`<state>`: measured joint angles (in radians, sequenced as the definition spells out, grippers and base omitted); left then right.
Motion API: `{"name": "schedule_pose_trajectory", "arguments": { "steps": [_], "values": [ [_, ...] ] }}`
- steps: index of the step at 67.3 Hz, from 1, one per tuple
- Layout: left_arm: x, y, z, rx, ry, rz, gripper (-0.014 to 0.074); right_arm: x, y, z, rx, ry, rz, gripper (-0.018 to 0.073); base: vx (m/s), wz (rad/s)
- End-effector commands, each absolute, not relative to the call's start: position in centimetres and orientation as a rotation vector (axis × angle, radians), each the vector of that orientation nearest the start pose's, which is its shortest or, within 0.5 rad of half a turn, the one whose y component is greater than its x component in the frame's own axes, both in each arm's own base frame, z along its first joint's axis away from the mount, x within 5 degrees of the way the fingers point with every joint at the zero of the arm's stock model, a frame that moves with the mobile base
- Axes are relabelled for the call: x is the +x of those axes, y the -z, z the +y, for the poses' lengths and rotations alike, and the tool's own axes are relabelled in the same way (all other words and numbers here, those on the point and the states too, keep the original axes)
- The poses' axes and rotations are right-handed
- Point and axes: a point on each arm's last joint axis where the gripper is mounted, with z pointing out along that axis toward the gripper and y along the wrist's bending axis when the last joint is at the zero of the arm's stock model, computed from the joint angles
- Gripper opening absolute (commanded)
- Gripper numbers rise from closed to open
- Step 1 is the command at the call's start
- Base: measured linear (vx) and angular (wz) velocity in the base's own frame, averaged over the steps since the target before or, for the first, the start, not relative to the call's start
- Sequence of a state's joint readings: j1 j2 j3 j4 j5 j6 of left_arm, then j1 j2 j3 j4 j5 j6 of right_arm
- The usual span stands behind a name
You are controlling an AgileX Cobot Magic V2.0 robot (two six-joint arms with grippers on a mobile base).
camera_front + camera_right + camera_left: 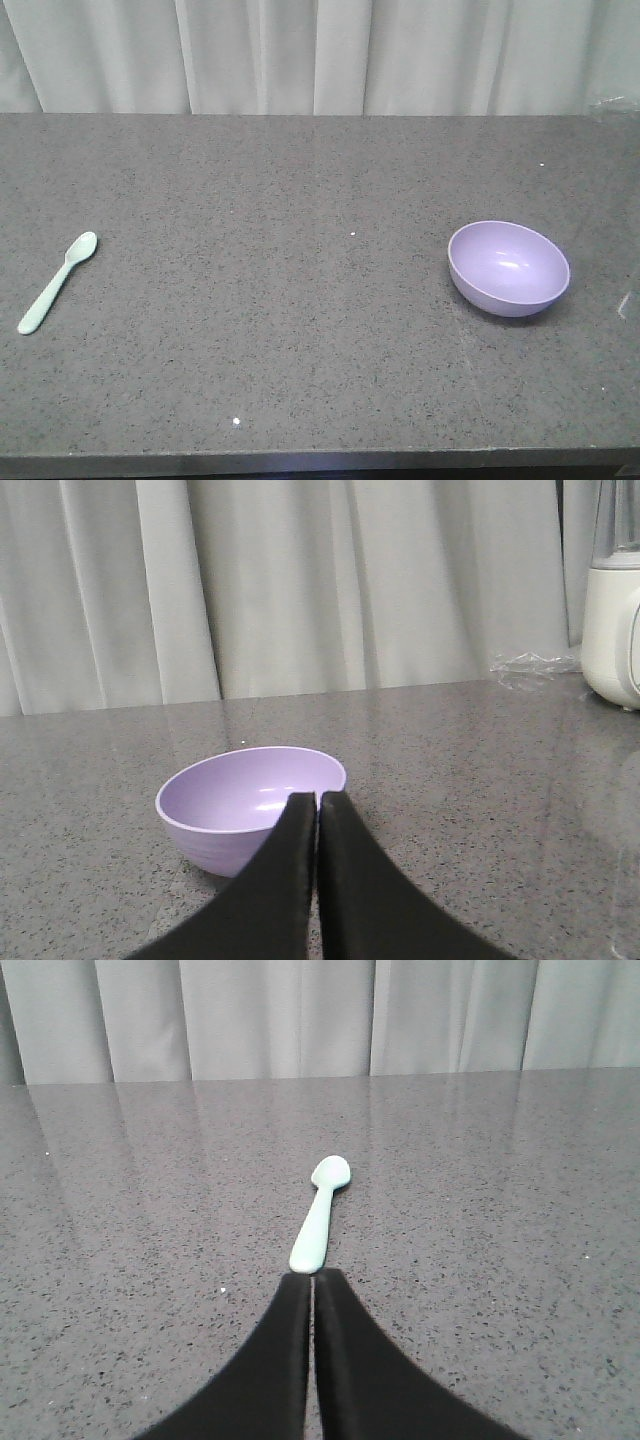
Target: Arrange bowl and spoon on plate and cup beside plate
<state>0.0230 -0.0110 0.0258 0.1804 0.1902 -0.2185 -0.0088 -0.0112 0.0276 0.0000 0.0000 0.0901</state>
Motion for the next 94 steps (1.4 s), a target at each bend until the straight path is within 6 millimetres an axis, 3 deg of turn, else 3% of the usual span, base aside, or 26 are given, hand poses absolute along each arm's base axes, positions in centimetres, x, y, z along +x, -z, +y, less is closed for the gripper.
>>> {"name": "schedule_pose_trajectory", "arguments": {
  "steps": [1, 21, 32, 45, 60, 69, 79, 88, 94],
  "values": [
    [5.5, -19.8, 0.3, -0.075, 0.005, 1.589, -0.0006, 5.5, -21.0, -0.1, 0.066, -0.060, 1.424, -0.0006, 0.00, 0.00],
    [5.5, -19.8, 0.3, -0.075, 0.005, 1.589, -0.0006, 5.5, -21.1, -0.1, 0.101, -0.096, 1.413, -0.0006, 0.00, 0.00],
    [5.5, -20.3, 0.2, -0.071, 0.019, 1.536, -0.0006, 5.4, -21.4, -0.3, 0.281, -0.279, 1.360, -0.0006, 0.00, 0.00],
    [5.3, -21.9, 0.1, -0.244, 0.274, 1.341, -0.0006, 5.5, -21.3, -0.4, 0.381, -0.377, 1.348, -0.0006, 0.00, 0.00],
    [5.0, -23.3, 0.2, -0.358, 0.443, 1.188, -0.0006, 5.4, -21.5, -0.2, 0.373, -0.396, 1.395, -0.0006, 0.00, 0.00],
    [4.2, -25.9, 0.2, -0.380, 0.515, 1.109, -0.0003, 4.8, -25.2, 0.1, 0.294, -0.365, 1.392, -0.0005, 0.00, 0.00],
    [2.9, -32.2, 0.2, -0.261, 0.292, 1.246, 0.0023, 4.7, -32.4, 0.4, 0.078, -0.165, 1.405, 0.0025, 0.01, 0.00],
    [4.0, -36.7, 0.8, -0.194, 0.054, 1.486, 0.0120, 7.2, -36.4, 0.7, -0.012, -0.100, 1.492, 0.0160, 0.00, -0.01],
    [5.7, -38.8, 1.0, -0.152, -0.031, 1.675, 0.0228, 9.0, -37.5, 0.7, 0.019, -0.138, 1.511, 0.0329, 0.00, 0.00]
  ]
}}
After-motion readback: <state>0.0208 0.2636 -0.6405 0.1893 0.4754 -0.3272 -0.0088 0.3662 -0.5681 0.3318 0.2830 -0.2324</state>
